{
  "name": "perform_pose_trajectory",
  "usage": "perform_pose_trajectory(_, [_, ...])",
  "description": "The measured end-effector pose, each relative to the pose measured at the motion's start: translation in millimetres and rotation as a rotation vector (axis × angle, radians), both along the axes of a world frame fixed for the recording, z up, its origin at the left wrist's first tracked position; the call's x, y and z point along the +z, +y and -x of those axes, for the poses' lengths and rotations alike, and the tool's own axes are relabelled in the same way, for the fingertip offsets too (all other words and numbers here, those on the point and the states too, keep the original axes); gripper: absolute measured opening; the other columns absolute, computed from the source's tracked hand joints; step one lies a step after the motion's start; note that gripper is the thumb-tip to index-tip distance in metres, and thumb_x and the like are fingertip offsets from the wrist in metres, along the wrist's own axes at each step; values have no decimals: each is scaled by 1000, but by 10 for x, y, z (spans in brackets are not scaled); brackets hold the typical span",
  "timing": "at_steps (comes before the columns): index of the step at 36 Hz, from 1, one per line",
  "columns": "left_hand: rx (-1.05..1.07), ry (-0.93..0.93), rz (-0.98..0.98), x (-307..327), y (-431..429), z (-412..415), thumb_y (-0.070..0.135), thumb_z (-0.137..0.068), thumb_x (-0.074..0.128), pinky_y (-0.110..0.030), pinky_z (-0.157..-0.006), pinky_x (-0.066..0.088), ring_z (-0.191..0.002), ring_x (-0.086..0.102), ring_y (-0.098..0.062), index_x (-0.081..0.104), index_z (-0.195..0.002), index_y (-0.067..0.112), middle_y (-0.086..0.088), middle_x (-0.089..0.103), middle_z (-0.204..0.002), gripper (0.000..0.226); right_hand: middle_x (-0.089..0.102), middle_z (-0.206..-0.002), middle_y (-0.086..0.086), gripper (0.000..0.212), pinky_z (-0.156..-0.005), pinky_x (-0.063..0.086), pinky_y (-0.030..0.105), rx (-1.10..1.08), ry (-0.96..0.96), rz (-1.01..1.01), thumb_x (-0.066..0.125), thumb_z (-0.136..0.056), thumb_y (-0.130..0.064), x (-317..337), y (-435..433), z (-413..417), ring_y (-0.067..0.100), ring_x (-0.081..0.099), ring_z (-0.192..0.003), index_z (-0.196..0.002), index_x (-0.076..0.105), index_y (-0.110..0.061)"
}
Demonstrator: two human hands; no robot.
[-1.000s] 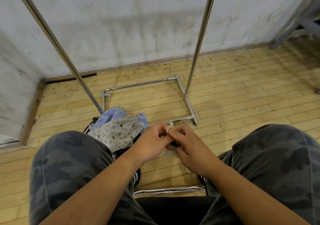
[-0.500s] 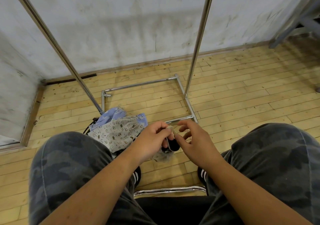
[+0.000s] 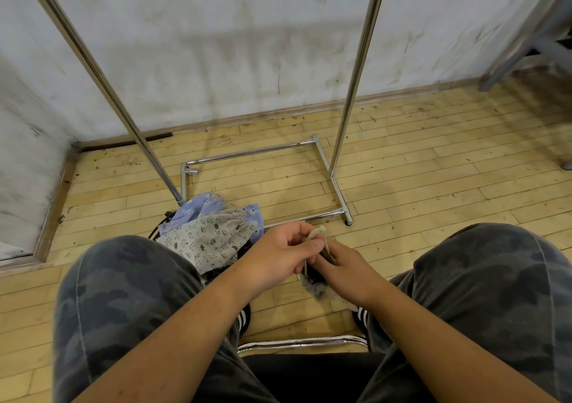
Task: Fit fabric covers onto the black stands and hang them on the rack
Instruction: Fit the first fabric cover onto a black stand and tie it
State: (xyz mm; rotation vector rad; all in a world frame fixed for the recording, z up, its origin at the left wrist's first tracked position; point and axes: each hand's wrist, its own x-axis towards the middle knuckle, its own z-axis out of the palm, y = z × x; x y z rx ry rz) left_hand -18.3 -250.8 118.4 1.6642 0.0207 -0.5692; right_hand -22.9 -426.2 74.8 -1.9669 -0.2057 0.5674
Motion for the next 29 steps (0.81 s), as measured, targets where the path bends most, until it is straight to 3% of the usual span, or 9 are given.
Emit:
perform_pose_trajectory(3, [-5,31,-25,3,-1,0,20,-100,64,-19,-53,39,-51,45,-7,71,-108,19,10,55,-59,11,71,-107,-19,19,-83,50,13,5,12,-18,52,-105,-43,-5,0,23,-5,64,-101,-118,65,-41])
perform_pose_trajectory(9, [-23,55,-128,-3,17,38,39,-98,66,-25,-58,42,-54,49,-5,75,-89,27,13,58,-61,17,68,-116,-16,22,-96,54,28,74,-14,104,53,-104,-46,-96,-1,20,-3,62,-107,-122,64,-40])
perform_pose_trajectory(15, [-19,116,-228,41,9,18,37,-100,55,-22,-61,41,-65,51,-10,65,-78,15,2,61,-75,33,69,-118,-18,21,-98,54,33,108,-5,117,52,-104,-49,-186,2,13,-1,62,-111,-120,65,-44])
perform_pose_trajectory(19, [-21,123,-218,78,4,23,33,-100,52,-22,-56,37,-57,44,-9,60,-72,15,1,58,-70,34,69,-117,-21,20,-96,53,26,128,-12,90,53,-105,-43,-162,19,24,-3,62,-112,-121,66,-42])
perform_pose_trajectory(22, [-20,94,-212,92,10,32,33,-97,53,-27,-59,36,-62,44,-14,62,-70,15,-4,58,-74,34,70,-115,-22,20,-93,49,18,124,-24,66,53,-106,-37,-140,13,26,-4,62,-111,-121,66,-42])
perform_pose_trajectory(27, [-44,33,-167,134,18,46,26,-97,56,-23,-63,36,-54,46,0,64,-69,17,13,55,-58,31,67,-122,-26,30,-100,48,23,117,-33,52,48,-100,-55,-146,-24,1,-2,59,-120,-128,58,-49])
perform_pose_trajectory(29, [-72,0,-146,161,20,53,22,-98,56,-19,-60,36,-53,45,1,62,-69,18,13,56,-59,30,65,-125,-27,30,-100,45,16,126,-42,61,51,-102,-48,-132,-33,-20,-5,57,-121,-132,56,-51])
